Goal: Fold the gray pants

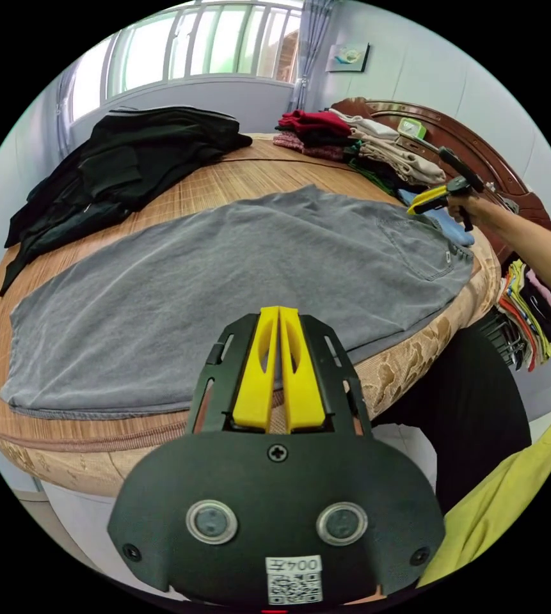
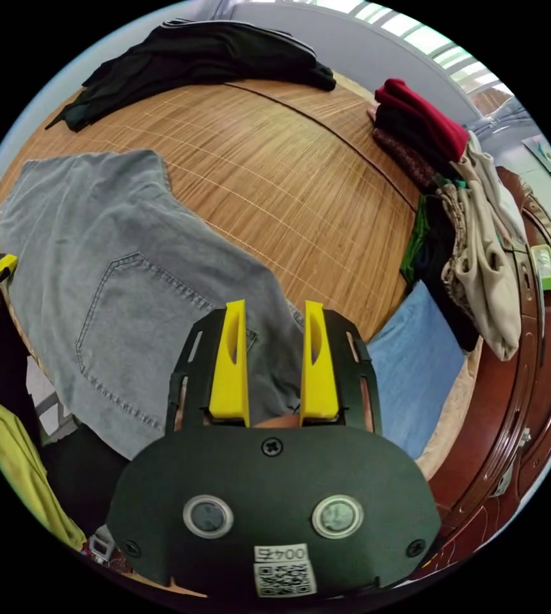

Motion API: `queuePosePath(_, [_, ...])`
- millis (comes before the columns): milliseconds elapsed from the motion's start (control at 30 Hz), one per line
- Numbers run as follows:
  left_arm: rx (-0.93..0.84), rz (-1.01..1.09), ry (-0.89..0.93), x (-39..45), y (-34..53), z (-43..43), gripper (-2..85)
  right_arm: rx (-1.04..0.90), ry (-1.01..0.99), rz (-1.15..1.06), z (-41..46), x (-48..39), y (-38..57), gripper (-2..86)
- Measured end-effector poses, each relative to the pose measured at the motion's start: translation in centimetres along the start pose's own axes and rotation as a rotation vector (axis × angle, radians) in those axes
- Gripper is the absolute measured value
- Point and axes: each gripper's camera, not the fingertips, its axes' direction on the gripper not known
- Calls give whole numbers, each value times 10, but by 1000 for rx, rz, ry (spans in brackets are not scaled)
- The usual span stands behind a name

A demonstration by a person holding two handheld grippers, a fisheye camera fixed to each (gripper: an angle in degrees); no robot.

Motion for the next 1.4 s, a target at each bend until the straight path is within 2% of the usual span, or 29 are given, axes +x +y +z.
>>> queuePosePath(133, [-28, -4, 33, -2, 1, 9, 2, -96, -90, -26, 7, 28, -26, 129])
queuePosePath(167, [-24, -12, 48, -5, 2, 10, 1, -106, -143, -62, 3, 34, -30, 83])
queuePosePath(267, [-17, -33, 79, -10, 6, 11, 1, -91, -211, -82, -22, 59, -36, 17])
queuePosePath(433, [-25, 30, -6, 8, 7, 11, 1, -84, -292, 84, -28, 109, -42, 10])
queuePosePath(600, [-19, 9, 19, 2, 10, 8, 1, -31, -354, 218, -51, 139, -33, 59])
queuePosePath(800, [-10, 7, 6, 0, 13, 2, 1, 143, -514, 497, -130, 203, 91, 123])
queuePosePath(900, [-6, 4, 5, -4, 14, -1, 2, 109, -595, 666, -126, 214, 170, 151])
queuePosePath(967, [-1, -6, 15, -10, 16, -5, 1, 149, -718, 821, -112, 216, 226, 165])
queuePosePath(1100, [5, -5, 12, -17, 18, -10, 1, 236, -852, 972, -93, 210, 259, 163])
queuePosePath(1200, [8, 5, -3, -21, 20, -15, 1, 316, -804, 986, -108, 206, 251, 88])
queuePosePath(1267, [11, 8, -12, -26, 21, -19, 1, 328, -662, 921, -133, 200, 232, 45])
queuePosePath(1300, [11, 8, -14, -28, 21, -20, 1, 307, -616, 894, -137, 197, 224, 42])
queuePosePath(1400, [12, 15, -26, -36, 21, -25, 1, 52, -276, 769, -126, 173, 181, 11])
